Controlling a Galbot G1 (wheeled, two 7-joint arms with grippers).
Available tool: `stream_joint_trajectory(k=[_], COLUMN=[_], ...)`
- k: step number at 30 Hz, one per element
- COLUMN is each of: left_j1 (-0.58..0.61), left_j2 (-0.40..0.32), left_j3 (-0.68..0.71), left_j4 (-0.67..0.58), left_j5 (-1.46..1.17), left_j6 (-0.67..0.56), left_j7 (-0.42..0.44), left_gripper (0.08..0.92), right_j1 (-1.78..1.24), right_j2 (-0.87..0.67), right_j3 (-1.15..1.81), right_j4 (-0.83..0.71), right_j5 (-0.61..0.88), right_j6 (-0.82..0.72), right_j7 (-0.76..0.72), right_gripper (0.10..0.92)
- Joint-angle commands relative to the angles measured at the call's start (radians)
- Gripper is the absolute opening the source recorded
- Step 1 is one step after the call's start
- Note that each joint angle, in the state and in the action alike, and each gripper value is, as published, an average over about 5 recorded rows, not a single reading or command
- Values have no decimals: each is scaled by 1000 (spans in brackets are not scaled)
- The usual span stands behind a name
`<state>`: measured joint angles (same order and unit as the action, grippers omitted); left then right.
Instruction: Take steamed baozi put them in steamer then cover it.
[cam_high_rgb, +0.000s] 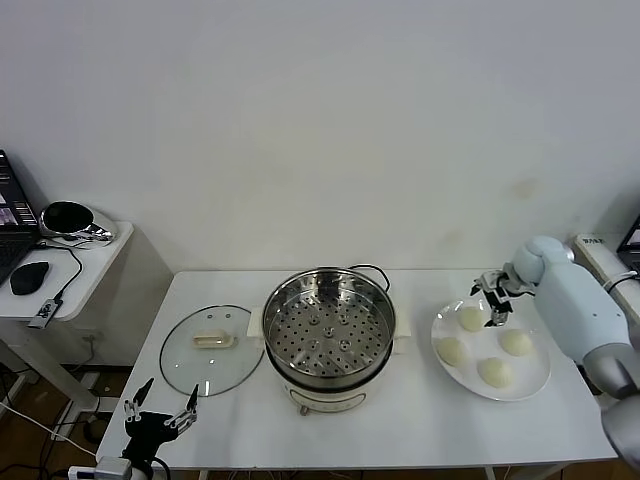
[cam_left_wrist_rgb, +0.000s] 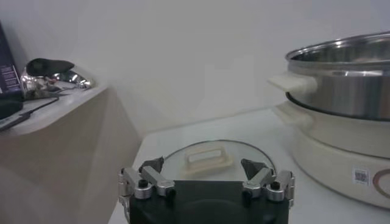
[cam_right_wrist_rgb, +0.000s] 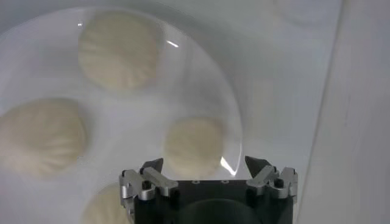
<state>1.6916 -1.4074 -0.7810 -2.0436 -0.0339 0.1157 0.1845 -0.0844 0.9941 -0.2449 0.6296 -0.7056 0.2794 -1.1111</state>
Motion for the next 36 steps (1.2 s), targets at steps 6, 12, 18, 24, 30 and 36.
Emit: stream_joint_trajectory(k=[6, 12, 18, 24, 30, 36], left_j1=[-7, -4, -5, -5, -6, -9], left_j2=[2, 0, 1, -1, -2, -2], left_j3=[6, 11, 11, 14, 15, 17], left_j4=[11, 3, 3, 4, 5, 8], left_j5=[4, 15, 16, 16, 16, 16], left_j6=[1, 0, 0, 1, 0, 0], left_j7=[1, 3, -3, -3, -2, -2], left_gripper=[823, 823, 823, 823, 823, 823], right_j1=[6, 12, 16, 9, 8, 10], right_j2=[36, 47, 45, 48, 44, 30], right_j3=[7, 10, -5, 1, 0, 1], right_j4=[-79, -101, -107, -107, -106, -102], right_j5=[-30, -27, -26, -19, -12, 7], right_j6=[-15, -24, -30, -35, -37, -39], right_j7=[9, 37, 46, 48, 50, 50], right_gripper=[823, 823, 822, 779, 718, 627])
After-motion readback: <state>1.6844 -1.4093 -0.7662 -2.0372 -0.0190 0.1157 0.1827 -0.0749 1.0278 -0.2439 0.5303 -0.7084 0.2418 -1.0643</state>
